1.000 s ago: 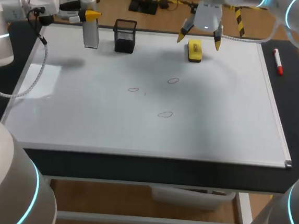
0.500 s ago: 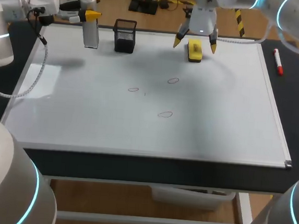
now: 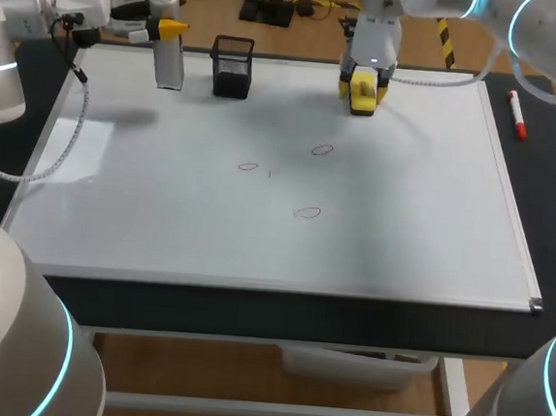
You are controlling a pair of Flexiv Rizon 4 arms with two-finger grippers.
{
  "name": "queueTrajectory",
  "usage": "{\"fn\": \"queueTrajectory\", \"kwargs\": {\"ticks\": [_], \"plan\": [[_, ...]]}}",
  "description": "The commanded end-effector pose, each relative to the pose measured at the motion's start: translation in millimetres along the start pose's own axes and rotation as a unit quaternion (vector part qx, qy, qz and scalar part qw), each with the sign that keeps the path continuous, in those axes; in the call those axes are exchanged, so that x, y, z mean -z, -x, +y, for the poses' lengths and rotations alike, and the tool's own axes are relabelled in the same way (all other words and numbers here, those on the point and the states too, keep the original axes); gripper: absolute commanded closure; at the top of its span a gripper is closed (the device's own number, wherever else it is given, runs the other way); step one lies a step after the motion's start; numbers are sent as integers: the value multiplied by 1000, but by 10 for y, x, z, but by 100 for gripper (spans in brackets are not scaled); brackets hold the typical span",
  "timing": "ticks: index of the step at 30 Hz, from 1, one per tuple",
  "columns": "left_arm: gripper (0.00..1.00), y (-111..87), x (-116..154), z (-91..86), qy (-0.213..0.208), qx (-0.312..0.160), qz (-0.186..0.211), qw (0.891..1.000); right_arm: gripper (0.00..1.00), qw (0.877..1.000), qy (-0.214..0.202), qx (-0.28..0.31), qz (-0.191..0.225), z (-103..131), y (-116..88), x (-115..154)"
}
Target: Pick up the inspection probe, press it on each red-marked spot on the whiteboard one by one, put down the probe, pick up the eraser, and wipe off all the red marks.
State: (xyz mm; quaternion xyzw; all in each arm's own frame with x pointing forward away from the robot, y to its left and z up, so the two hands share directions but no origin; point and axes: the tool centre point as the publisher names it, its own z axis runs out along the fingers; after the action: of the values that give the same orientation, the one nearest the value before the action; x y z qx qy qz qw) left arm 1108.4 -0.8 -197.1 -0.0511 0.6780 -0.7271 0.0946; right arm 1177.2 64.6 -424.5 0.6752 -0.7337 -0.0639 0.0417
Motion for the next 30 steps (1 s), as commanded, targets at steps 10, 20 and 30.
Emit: {"fn": "queueTrajectory", "kwargs": {"ticks": [10,20,30], "plan": [[100,-11,-9,-11,0,-1,-2,1000,100,999,-37,-10,19,158,-52,261],[100,-11,-9,-11,0,-1,-2,1000,100,997,-59,-55,12,392,-404,411],[100,-11,-9,-11,0,-1,-2,1000,100,991,-80,-102,20,688,-772,465]]}}
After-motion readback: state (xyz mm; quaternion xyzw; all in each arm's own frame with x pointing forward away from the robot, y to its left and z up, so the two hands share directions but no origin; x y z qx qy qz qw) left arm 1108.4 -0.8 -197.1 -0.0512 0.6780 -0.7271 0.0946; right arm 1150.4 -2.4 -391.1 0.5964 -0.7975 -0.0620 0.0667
